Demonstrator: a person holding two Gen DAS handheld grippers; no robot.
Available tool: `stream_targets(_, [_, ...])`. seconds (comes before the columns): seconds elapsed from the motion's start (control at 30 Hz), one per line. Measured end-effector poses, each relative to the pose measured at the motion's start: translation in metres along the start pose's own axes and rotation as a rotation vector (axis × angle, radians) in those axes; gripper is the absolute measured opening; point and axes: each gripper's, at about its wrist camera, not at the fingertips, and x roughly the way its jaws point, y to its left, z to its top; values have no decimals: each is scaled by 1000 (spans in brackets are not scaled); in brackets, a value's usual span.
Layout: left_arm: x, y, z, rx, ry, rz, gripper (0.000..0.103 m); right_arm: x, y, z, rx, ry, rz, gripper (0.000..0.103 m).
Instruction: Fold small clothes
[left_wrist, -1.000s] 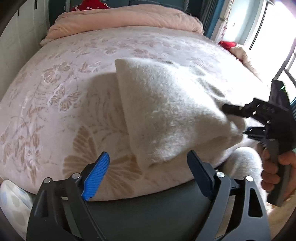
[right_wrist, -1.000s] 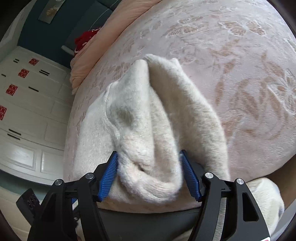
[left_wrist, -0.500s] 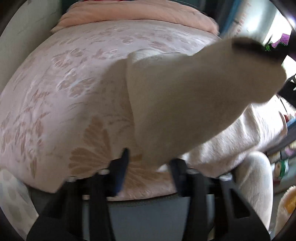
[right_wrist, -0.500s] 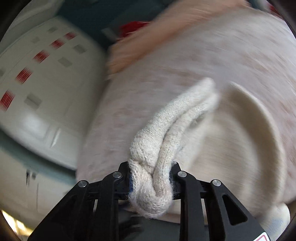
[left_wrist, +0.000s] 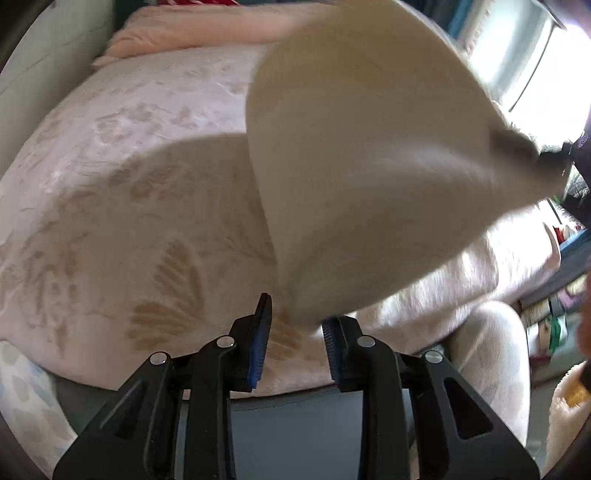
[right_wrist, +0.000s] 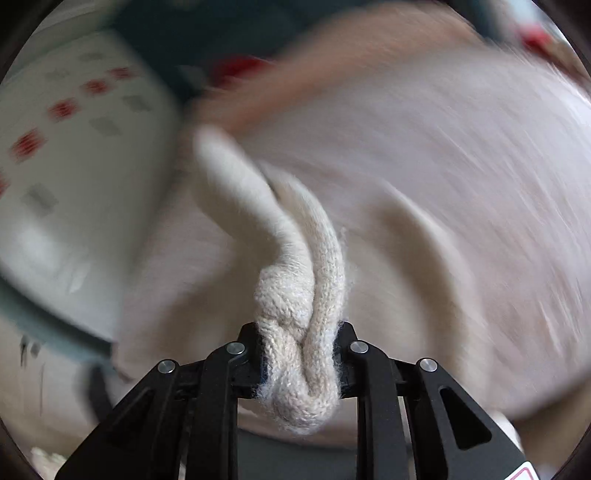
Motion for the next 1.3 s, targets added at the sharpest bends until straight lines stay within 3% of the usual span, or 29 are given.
stream_targets(0.07, [17,-6,-4,5,50,-12,28,25,-61,-30,127,106,-63,23])
stream_targets(0.13, [21,-13,-5,23,65,-2,29,18,-77,-47,191,62,14,30])
stream_targets(0.2, [15,-18,-5,69,48,23,29,-3,-63,-45,155,-25,-29,38])
stream_targets(0.3, [-1,-19,-3,109,18,32,39,-20,-32,-33,31,-97,-131,38])
stream_targets(0.43, [-26,-15,-1,65,-8,-3,49,-30,-10,-6,-37,-136,-91,38])
stream_targets(0.47, [-33,-14,1,52,-28,-6,49,-31,0,-3,-57,-143,-62,34])
stream_targets(0.53, [-48,-17,7,52,-68,-14,49,-21,18,0,-75,-132,-5,1])
stream_targets(0.57, [-53,-19,9,64,-92,-5,51,-14,29,2,-84,-106,30,2])
stream_targets(0.63, [-61,-26,13,98,-124,43,67,-4,47,1,-136,-80,45,1])
stream_targets(0.7, [-64,-26,16,113,-142,81,70,22,68,-8,-210,-17,39,1])
stream_targets(0.8, [-66,-24,15,138,-147,119,71,89,65,-37,-253,165,-22,0])
stream_targets(0.9, [-62,-21,15,150,-121,156,72,79,63,-32,-166,148,14,0])
stream_targets(1.0, [-59,-19,15,147,-103,168,76,46,90,-24,-260,69,13,0])
stream_targets(1.13, [-53,-24,16,137,-80,138,76,88,82,-40,-333,189,-95,0])
stream_targets(1.17, [-53,-26,17,141,-77,136,76,94,70,-41,-277,200,-62,0])
stream_targets(1.23, [-55,-29,19,157,-82,144,81,75,61,-29,-163,174,12,2])
stream_targets(1.27, [-56,-30,21,167,-86,148,84,56,60,-21,-130,115,24,4])
stream_targets(1.3, [-57,-31,22,169,-90,149,87,40,57,-14,-116,49,4,16])
